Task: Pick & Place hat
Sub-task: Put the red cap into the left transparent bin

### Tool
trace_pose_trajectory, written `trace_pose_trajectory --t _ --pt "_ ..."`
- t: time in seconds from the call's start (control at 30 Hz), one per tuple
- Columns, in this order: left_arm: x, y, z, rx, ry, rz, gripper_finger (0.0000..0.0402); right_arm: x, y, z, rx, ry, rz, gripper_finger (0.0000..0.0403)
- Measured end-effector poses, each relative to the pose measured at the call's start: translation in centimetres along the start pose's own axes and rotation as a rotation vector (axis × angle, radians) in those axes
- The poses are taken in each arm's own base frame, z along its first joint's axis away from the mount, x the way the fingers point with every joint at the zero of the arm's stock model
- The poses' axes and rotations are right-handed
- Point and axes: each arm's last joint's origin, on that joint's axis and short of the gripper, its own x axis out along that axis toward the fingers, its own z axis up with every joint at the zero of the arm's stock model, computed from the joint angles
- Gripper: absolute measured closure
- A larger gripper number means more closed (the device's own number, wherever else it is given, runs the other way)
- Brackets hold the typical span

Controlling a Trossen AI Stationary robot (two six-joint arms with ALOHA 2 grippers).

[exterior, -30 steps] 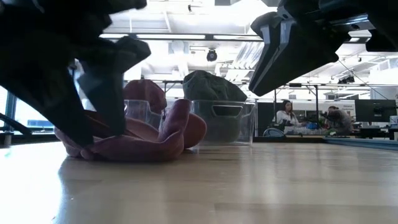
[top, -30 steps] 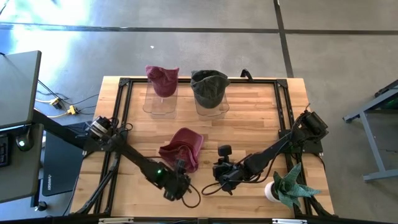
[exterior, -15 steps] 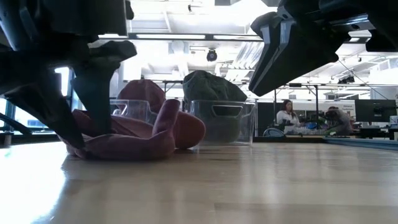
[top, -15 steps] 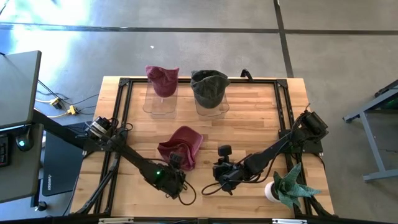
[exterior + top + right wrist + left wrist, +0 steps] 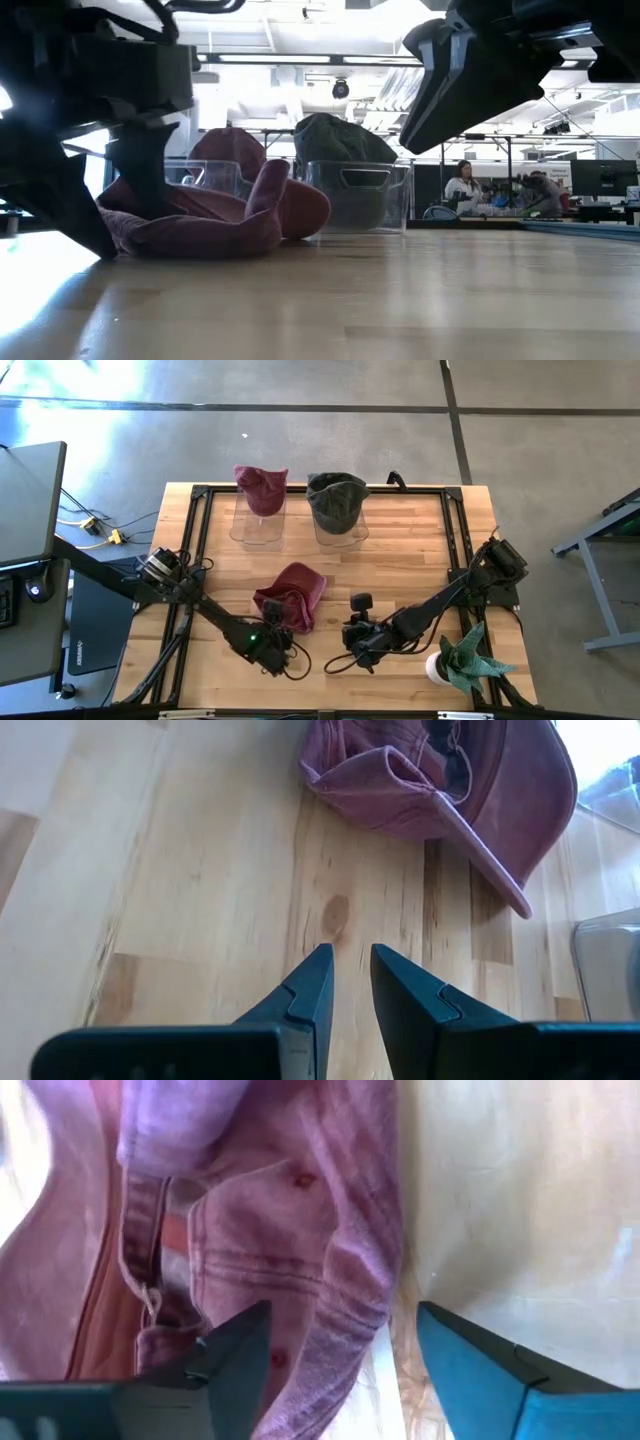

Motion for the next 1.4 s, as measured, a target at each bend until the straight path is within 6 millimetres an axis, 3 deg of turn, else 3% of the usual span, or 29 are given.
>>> trace_pose_trajectory --t 0.17,0.43,0.57,0.7,0.83,1.03,1.13,1.3,1.4 --pt "0.5 -0.1 -0.3 0.001 -0.019 0.023 0.0224 0.0 0.0 0.0 0.0 -0.001 0.001 0.0336" --pt "1.0 0.3 -0.3 0.049 -0.024 0.049 0.0372 0.0 0.0 0.0 0.002 -0.004 0.001 0.0336" --pt "0.3 1.4 0.1 0.02 -0.039 -0.001 0.0386 0.0 0.0 0.0 0.002 -0.004 0.001 0.0336" --pt "-2.5 2.9 0.5 -0.001 -0.136 -0.058 0.0395 0.0 0.0 0.0 0.002 -0.004 0.001 0.0336" --pt "-7.1 5.8 0.0 -0.057 -0.278 -0.115 0.0394 0.0 0.0 0.0 0.0 -0.001 0.0 0.0336" --pt "-14.5 10.7 -2.6 -0.126 -0.56 -0.281 0.0398 0.0 0.0 0.0 -0.002 0.002 0.0 0.0336" --pt "-17.1 12.5 -3.9 -0.141 -0.693 -0.365 0.0399 0.0 0.0 0.0 -0.002 0.002 0.0 0.0336" --pt "-19.1 13.4 -5.0 -0.082 -0.809 -0.557 0.04 0.0 0.0 0.0 -0.002 0.002 0.0 0.0336" --pt "-19.2 13.4 -5.0 -0.059 -0.819 -0.56 0.04 0.0 0.0 0.0 -0.001 0.002 0.0 0.0336"
